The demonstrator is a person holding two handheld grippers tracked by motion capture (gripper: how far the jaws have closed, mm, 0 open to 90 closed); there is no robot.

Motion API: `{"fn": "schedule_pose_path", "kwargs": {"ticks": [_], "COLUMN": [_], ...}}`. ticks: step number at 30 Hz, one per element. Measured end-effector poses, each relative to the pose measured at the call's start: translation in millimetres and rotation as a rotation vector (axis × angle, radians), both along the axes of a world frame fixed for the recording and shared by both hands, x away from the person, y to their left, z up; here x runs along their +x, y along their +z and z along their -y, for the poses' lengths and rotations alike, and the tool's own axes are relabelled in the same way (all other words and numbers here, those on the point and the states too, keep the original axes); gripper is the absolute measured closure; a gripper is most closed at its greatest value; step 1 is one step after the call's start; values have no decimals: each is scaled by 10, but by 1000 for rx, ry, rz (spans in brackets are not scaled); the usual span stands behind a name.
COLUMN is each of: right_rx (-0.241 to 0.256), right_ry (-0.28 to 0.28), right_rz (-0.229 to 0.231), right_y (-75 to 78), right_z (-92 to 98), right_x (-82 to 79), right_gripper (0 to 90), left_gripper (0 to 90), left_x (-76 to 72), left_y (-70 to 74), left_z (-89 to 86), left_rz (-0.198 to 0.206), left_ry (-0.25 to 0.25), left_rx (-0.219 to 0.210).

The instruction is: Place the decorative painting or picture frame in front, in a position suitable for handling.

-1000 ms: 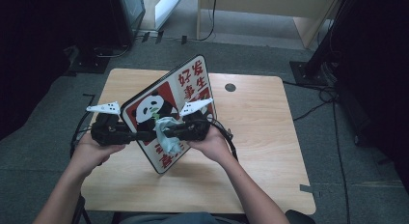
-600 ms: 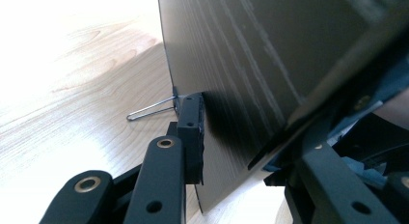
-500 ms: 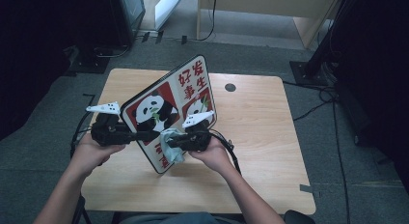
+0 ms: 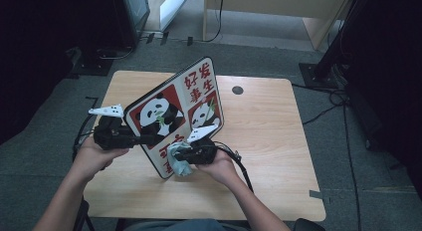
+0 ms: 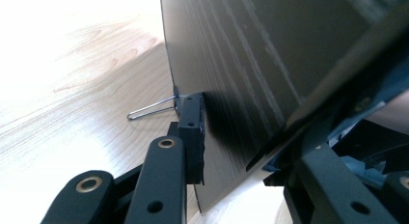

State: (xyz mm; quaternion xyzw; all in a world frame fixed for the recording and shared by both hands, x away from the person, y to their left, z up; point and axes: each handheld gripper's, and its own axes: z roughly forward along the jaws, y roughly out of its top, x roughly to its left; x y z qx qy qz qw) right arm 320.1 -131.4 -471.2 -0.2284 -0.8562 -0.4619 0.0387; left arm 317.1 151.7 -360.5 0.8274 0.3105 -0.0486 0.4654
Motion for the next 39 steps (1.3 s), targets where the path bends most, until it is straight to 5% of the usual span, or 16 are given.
{"fn": "schedule_pose_path", "kwargs": {"ticks": [7,22,30,39], "right_rx": [-28,-52,10,48], "right_ry": [8,2,-9,-46], "right_rz": [-18,-80,-92,-19], "right_y": [-112,-39,210,669], "right_z": [19,14,42,78], "right_x": [4,25,67,131], "right_gripper": [824,823,821,820], "left_gripper": [698,685,672,638], "left_x": [12,4,13,16], "left_y": [-1,-7,-13,-15], "left_z": [-4,2,-1,-12], "left_rz": [-2,5,1,0], "left_ry": [-4,-6,-13,-15], "left_rx": [-1,-6,-12,-7]}}
